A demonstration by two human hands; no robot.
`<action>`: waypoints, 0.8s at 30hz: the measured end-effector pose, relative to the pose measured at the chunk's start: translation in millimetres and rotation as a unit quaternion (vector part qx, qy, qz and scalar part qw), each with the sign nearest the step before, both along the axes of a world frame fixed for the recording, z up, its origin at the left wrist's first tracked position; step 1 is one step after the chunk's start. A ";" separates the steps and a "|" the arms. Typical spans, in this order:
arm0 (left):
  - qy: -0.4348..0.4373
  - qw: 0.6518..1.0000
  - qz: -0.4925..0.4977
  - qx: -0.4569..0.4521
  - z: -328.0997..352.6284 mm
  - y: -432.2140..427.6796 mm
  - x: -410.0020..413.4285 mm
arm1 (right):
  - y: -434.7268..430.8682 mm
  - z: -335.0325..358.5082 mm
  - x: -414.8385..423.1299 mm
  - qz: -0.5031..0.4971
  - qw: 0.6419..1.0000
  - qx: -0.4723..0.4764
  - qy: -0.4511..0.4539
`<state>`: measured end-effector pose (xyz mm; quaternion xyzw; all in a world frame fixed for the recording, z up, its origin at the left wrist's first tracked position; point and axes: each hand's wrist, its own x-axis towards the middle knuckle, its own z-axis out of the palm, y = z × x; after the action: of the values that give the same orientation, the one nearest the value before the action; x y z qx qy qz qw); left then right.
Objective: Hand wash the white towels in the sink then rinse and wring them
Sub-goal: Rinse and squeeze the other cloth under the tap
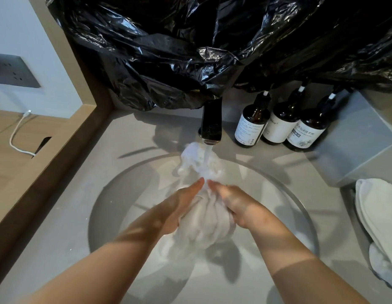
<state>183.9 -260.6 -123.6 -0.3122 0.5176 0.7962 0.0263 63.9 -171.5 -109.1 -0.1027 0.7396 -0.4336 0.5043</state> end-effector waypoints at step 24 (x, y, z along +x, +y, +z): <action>0.011 0.978 0.210 0.018 0.6 -15.0 -46.6 | -30.4 -25.2 28.8 -0.064 0.951 -0.091 0.290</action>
<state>137.4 -275.7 -123.0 -0.4047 0.4269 0.7963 -0.1412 92.7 -201.9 -134.3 -0.2218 0.8163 -0.4821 0.2282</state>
